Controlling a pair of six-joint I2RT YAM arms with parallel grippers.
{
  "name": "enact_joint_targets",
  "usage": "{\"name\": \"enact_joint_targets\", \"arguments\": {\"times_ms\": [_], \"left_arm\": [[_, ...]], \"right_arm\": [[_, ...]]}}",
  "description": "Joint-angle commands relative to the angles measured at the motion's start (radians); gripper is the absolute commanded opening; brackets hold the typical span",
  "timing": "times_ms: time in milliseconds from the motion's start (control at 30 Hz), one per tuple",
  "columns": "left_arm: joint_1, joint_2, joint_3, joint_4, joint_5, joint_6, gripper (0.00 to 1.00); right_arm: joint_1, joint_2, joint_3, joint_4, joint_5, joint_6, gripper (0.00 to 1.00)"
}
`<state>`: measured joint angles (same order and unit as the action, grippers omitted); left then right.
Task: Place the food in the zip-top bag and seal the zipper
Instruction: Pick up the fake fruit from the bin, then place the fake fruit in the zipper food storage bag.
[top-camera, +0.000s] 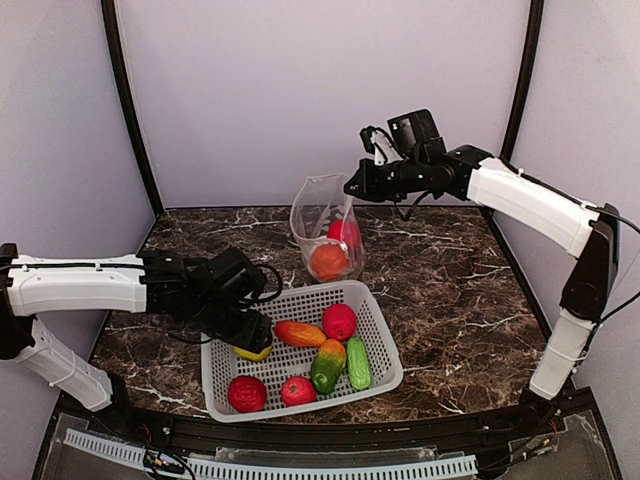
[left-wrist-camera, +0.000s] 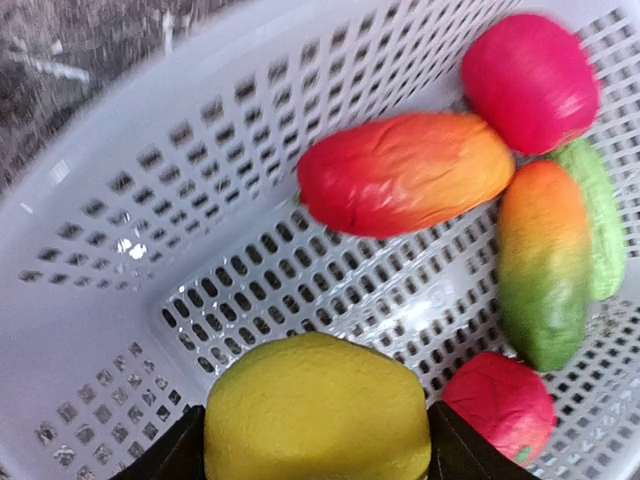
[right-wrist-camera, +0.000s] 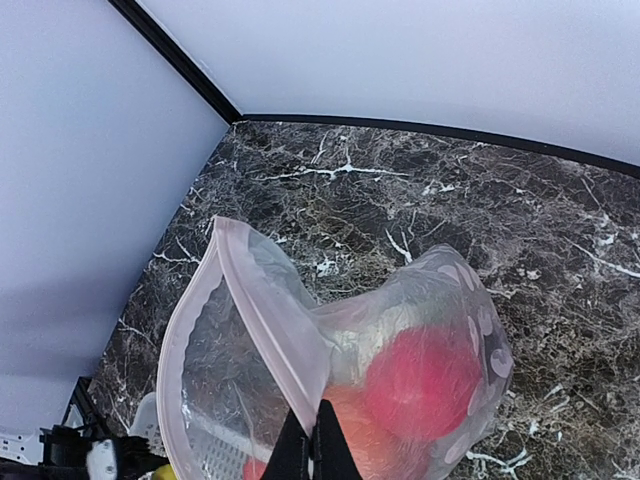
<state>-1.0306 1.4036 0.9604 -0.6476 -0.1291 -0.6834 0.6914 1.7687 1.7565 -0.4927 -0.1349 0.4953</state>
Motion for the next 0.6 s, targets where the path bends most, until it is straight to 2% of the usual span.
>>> {"name": "enact_joint_targets", "arguments": {"times_ms": [0,133,233,433,567], "left_arm": [[0.004,-0.099,0.205,-0.088,-0.078,0.091,0.71],[0.019,-0.061,0.388,-0.071,-0.083,0.177,0.71],[0.059,-0.010,0.485,0.026,-0.066,0.228,0.71],[0.130,0.173,0.708,0.136,-0.001,0.289,0.71],[0.172,0.289,0.806,0.119,-0.007,0.308,0.71]], "right_arm": [[-0.003,-0.057,-0.047,0.066,-0.042,0.013,0.00],[0.013,-0.071,-0.061,0.091,-0.058,0.018,0.00],[0.023,-0.068,-0.063,0.091,-0.055,0.015,0.00],[0.033,-0.065,-0.066,0.091,-0.060,0.013,0.00],[0.034,-0.063,-0.065,0.091,-0.059,0.008,0.00]]}}
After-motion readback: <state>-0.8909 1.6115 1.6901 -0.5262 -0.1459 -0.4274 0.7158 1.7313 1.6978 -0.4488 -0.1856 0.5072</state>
